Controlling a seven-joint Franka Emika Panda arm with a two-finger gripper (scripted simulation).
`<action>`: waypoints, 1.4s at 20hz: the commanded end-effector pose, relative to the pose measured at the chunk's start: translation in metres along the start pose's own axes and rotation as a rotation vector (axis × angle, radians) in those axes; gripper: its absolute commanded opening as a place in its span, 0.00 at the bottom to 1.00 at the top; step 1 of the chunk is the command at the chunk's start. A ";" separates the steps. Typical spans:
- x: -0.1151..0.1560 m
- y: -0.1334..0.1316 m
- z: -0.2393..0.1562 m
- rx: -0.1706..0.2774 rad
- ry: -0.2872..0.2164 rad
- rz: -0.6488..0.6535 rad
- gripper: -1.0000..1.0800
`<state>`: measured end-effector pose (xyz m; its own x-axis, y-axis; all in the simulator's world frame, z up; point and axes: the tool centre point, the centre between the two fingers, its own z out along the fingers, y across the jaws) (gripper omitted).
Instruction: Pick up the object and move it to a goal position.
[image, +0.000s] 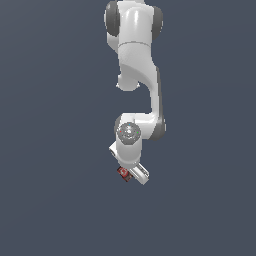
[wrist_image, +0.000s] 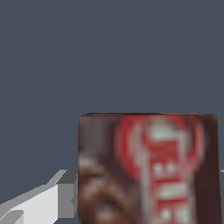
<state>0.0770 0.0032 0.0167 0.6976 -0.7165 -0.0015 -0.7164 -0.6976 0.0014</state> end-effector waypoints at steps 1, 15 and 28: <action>0.001 -0.001 0.001 0.002 0.001 0.000 0.96; 0.002 0.000 0.000 0.002 0.001 0.000 0.00; 0.050 0.045 -0.076 0.002 0.001 0.001 0.00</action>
<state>0.0800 -0.0514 0.0785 0.6981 -0.7160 -0.0011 -0.7160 -0.6981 0.0003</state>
